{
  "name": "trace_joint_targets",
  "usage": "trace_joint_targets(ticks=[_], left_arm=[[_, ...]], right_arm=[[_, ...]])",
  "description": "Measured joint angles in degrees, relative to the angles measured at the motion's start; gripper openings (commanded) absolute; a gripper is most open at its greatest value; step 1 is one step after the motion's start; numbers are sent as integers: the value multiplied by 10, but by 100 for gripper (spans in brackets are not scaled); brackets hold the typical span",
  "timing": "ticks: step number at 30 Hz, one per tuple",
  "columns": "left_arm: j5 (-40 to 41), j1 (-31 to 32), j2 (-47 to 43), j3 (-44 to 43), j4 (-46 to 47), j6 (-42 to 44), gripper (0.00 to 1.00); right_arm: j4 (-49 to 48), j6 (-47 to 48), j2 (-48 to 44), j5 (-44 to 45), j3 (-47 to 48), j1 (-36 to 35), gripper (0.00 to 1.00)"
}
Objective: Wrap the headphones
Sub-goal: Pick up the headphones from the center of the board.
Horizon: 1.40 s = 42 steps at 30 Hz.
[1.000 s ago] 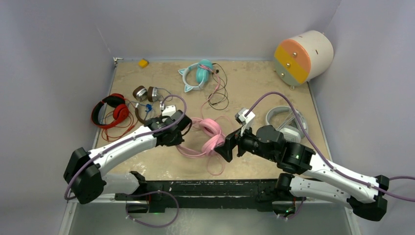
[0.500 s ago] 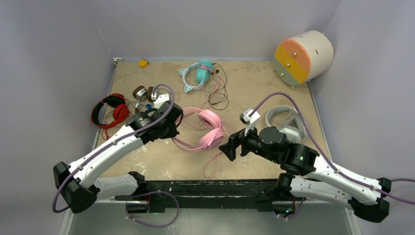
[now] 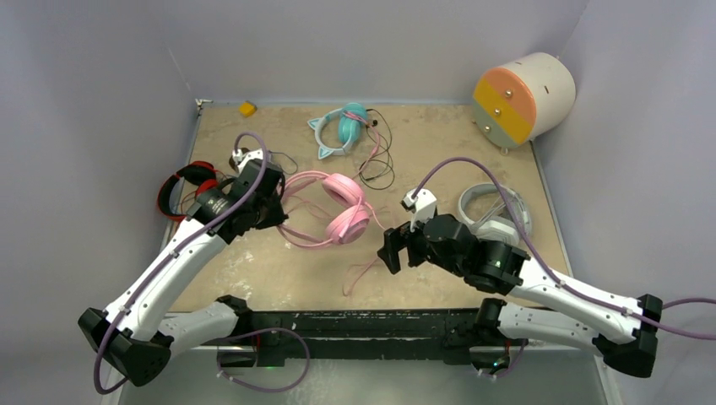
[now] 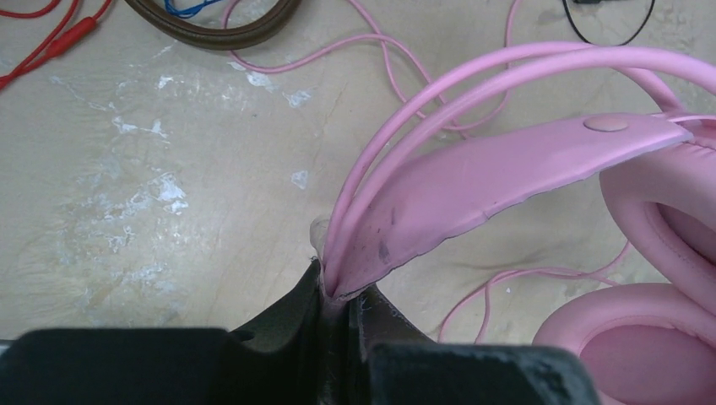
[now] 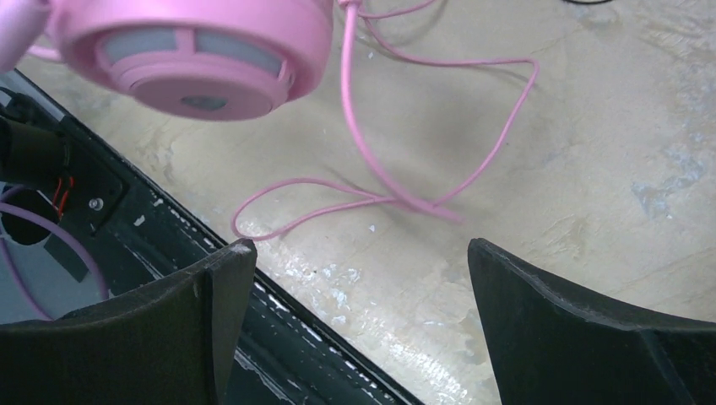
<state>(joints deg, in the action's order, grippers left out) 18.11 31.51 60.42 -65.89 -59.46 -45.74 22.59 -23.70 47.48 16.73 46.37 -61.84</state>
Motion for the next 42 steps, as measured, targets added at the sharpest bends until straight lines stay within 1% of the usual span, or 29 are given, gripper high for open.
trace_joint_targets(ticks=[4, 9, 11, 15, 24, 27, 31, 35, 38, 42], left_arm=[[-19, -3, 1, 0, 0, 13, 0], [-17, -7, -2, 0, -2, 19, 0], [-15, -7, -8, 0, -3, 20, 0], [-14, -7, -30, 0, -7, 21, 0], [-8, -8, -30, -38, -28, 30, 0], [-9, -11, -19, -57, -30, 35, 0], [-12, -13, -10, -88, -32, 36, 0], [-42, -19, -3, -101, -22, 36, 0], [-72, -22, 7, -101, -14, 36, 0], [-113, -22, 12, -101, -7, 35, 0]], right_arm=[[0, -6, 15, -30, 0, 30, 97], [-19, -10, -2, -92, -15, 100, 97], [-25, -12, -9, -108, -24, 115, 97], [-38, -15, -17, -133, -37, 119, 97], [-64, -29, -73, -117, -73, 119, 94], [-104, -28, -91, -123, -110, 120, 93], [-186, -23, -125, -158, -196, 120, 92], [-267, -20, -154, -202, -274, 120, 92], [-316, -17, -151, -223, -295, 120, 92], [-387, -8, -122, -228, -297, 120, 91]])
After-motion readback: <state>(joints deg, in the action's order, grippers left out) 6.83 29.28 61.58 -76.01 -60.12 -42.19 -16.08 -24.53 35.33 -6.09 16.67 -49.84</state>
